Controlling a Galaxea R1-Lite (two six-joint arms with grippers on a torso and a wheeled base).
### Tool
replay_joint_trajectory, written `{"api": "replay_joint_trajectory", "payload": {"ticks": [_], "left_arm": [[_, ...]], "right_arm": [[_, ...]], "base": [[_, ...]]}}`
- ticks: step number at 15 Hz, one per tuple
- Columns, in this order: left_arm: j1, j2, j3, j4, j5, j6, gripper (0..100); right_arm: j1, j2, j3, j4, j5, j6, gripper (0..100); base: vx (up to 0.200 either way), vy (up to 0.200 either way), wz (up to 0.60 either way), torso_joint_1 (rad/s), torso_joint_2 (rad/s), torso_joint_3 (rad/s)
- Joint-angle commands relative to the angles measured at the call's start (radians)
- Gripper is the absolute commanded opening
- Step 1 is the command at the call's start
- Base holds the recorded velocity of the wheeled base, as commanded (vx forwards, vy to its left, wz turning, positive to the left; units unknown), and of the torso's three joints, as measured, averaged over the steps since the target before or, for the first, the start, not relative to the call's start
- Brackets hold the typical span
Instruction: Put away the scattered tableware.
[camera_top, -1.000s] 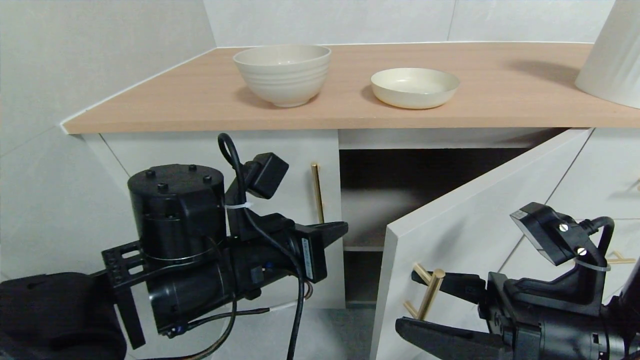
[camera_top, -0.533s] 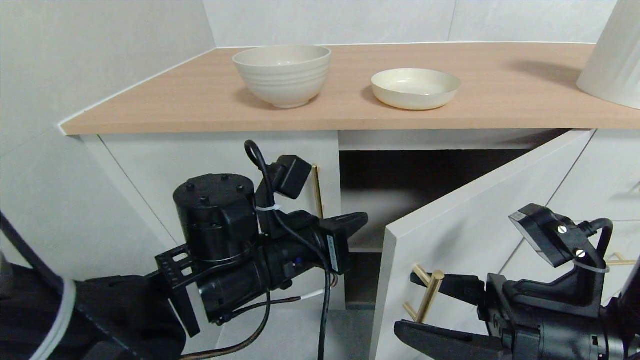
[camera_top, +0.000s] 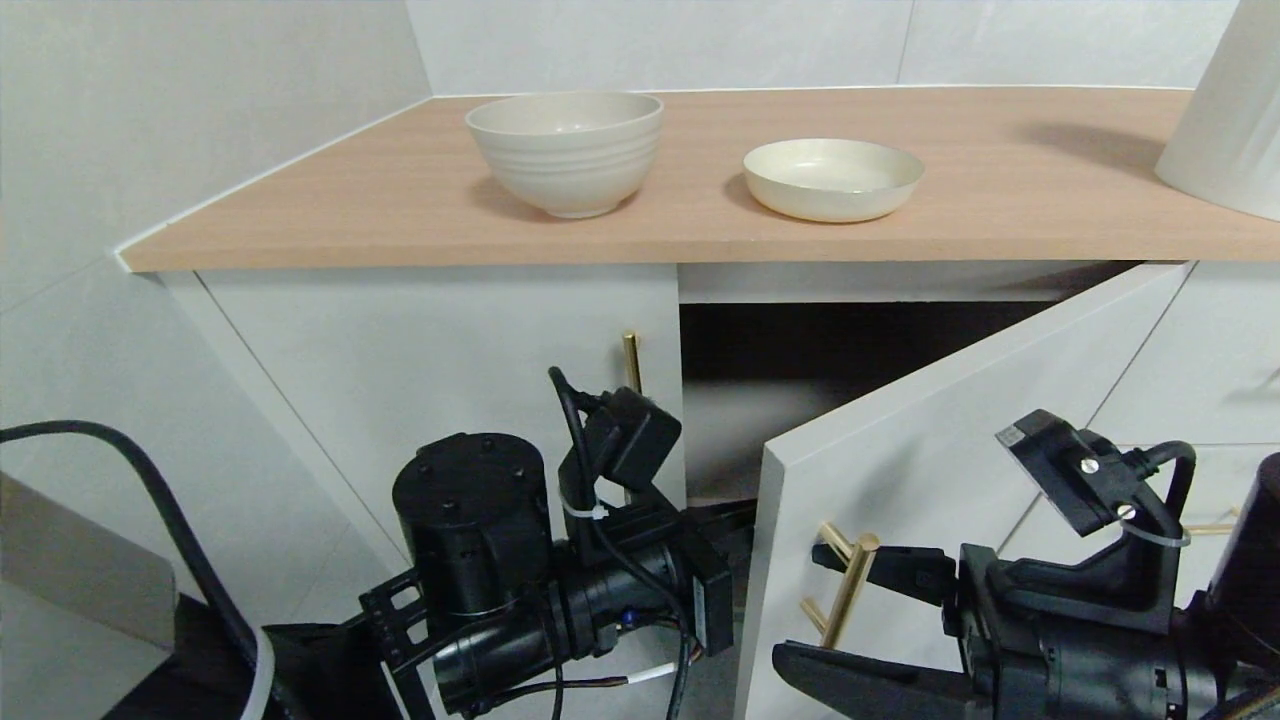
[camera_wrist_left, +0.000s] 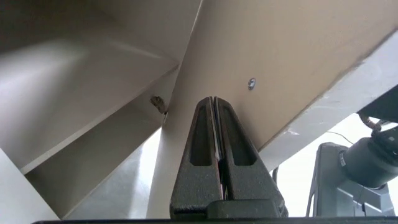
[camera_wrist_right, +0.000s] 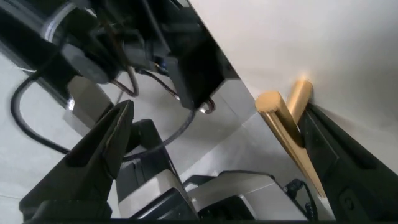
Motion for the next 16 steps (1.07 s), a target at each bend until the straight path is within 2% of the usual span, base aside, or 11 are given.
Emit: {"api": "replay_joint_trajectory", "payload": {"ticks": [1, 4, 8, 11, 14, 16], "left_arm": [[-0.003, 0.006, -0.010, 0.000, -0.002, 0.000, 0], [-0.002, 0.016, -0.027, 0.001, 0.000, -0.003, 0], [-0.003, 0.017, -0.028, 0.003, 0.000, -0.003, 0], [-0.003, 0.034, -0.030, 0.003, -0.002, -0.003, 0], [-0.009, 0.043, -0.036, 0.003, 0.000, -0.006, 0], [-0.011, 0.037, -0.039, 0.003, 0.003, -0.023, 0]], "right_arm": [[-0.013, 0.026, 0.000, 0.003, -0.063, -0.002, 100], [-0.013, -0.001, 0.019, 0.001, -0.175, -0.003, 100], [-0.013, -0.132, 0.091, 0.013, -0.176, -0.003, 100], [-0.012, -0.264, 0.123, 0.096, -0.162, -0.005, 100], [-0.007, -0.340, 0.122, 0.188, -0.069, -0.042, 100], [-0.007, -0.345, 0.125, 0.199, -0.058, -0.045, 100]], "base": [[0.000, 0.000, 0.00, 0.000, 0.00, 0.000], [0.000, 0.000, 0.00, 0.000, 0.00, 0.000], [0.000, 0.000, 0.00, 0.000, 0.00, 0.000], [0.000, 0.000, 0.00, 0.000, 0.00, 0.000], [0.000, 0.000, 0.00, 0.000, 0.00, 0.000], [0.000, 0.000, 0.00, 0.000, 0.00, 0.000]]}}
